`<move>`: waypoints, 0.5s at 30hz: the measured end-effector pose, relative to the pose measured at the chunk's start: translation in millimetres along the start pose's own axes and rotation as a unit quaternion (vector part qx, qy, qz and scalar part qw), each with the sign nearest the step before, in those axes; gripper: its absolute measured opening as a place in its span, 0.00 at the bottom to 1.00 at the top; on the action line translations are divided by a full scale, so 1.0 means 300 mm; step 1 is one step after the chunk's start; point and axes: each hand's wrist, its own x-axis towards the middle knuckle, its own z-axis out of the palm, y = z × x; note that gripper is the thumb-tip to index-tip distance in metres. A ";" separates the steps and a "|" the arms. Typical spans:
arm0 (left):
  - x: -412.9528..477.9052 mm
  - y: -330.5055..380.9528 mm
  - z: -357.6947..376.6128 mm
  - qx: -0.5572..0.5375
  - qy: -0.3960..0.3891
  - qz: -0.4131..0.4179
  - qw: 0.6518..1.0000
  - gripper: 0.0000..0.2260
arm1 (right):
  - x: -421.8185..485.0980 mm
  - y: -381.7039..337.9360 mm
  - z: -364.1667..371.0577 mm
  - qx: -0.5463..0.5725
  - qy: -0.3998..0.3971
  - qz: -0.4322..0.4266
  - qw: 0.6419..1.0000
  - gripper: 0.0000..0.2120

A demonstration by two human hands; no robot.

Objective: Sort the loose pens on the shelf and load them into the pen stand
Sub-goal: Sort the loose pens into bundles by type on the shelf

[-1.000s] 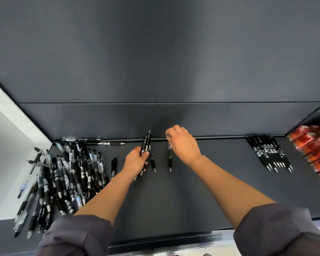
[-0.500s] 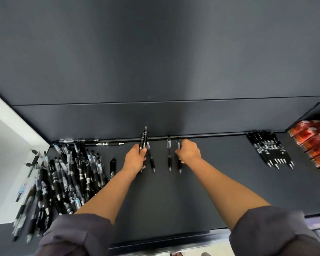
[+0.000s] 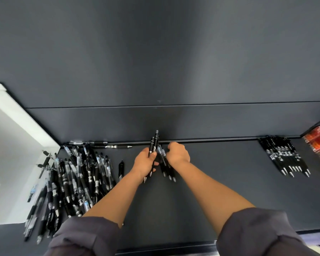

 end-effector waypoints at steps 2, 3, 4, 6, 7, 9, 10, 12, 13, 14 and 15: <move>0.002 -0.005 -0.007 -0.003 -0.001 -0.004 1.000 0.07 | -0.001 -0.010 0.013 -0.007 -0.001 -0.007 1.000 0.15; 0.003 -0.006 -0.011 -0.009 -0.001 -0.005 1.000 0.07 | -0.002 -0.013 0.016 -0.007 0.000 -0.009 1.000 0.14; 0.004 -0.007 -0.013 -0.017 -0.001 -0.007 1.000 0.06 | -0.003 -0.012 0.016 -0.010 0.002 -0.010 1.000 0.13; 0.006 -0.011 -0.020 -0.027 0.001 -0.009 1.000 0.06 | -0.008 -0.004 0.011 -0.027 0.006 -0.015 1.000 0.12; 0.008 -0.014 -0.022 -0.030 0.002 -0.009 0.999 0.05 | -0.010 0.003 0.007 -0.037 0.009 -0.022 0.999 0.12; 0.010 -0.019 -0.024 -0.037 0.005 -0.007 0.999 0.05 | -0.015 0.014 0.006 -0.065 0.011 -0.041 0.997 0.13; 0.010 -0.019 -0.023 -0.039 0.006 -0.005 0.999 0.05 | -0.016 0.015 0.008 -0.079 0.011 -0.050 0.996 0.12; 0.011 -0.015 -0.022 -0.033 0.005 -0.004 0.999 0.06 | -0.016 0.011 0.015 -0.096 0.015 -0.061 0.993 0.11; 0.011 -0.012 -0.020 -0.028 0.003 -0.004 1.000 0.07 | -0.015 0.007 0.016 -0.097 0.020 -0.064 0.993 0.11; 0.010 -0.009 -0.020 -0.022 0.000 -0.004 1.000 0.08 | -0.011 0.004 0.016 -0.094 0.025 -0.062 0.993 0.10; 0.008 -0.006 -0.019 -0.017 -0.005 -0.004 1.000 0.09 | -0.007 0.002 0.015 -0.087 0.027 -0.059 0.994 0.10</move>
